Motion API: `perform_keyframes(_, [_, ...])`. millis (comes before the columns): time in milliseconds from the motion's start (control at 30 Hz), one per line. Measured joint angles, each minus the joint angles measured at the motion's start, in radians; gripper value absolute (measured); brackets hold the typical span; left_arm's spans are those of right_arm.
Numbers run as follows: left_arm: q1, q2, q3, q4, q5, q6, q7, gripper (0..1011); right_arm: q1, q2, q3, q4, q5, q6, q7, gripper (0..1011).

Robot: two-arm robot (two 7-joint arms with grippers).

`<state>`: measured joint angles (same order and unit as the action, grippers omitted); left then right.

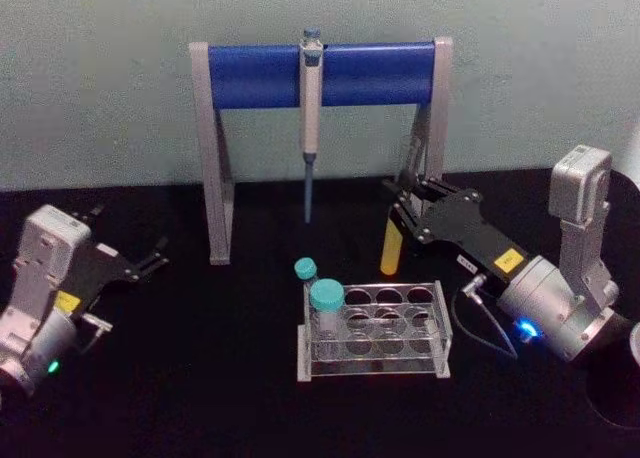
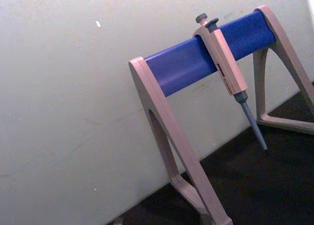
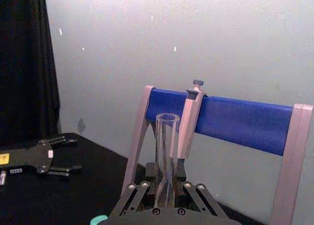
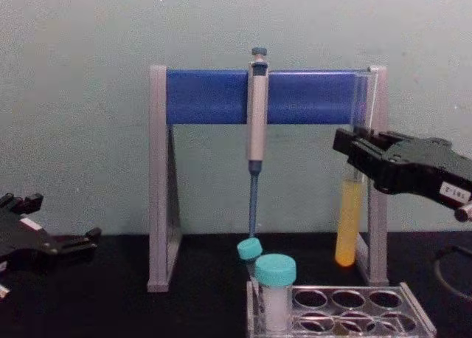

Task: Pick up the test tube from the test tube rack, shake it, then place it back into the test tube rack.

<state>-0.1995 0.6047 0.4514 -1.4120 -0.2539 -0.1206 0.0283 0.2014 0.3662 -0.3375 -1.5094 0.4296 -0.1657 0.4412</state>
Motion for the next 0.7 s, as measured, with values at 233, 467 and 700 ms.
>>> perform_keyframes(233, [0.0, 0.0, 0.0, 0.0, 0.0, 0.0, 0.0, 1009, -0.006, -0.002, 0.008, -0.006, -0.008, 0.006, 0.001, 229])
perform_keyframes(467, [0.0, 0.0, 0.0, 0.0, 0.0, 0.0, 0.0, 1010, -0.008, -0.005, 0.012, -0.008, -0.01, 0.007, 0.005, 229])
perform_keyframes(700, [0.0, 0.0, 0.0, 0.0, 0.0, 0.0, 0.0, 1009, -0.011, -0.007, 0.015, -0.011, -0.009, 0.009, 0.008, 229])
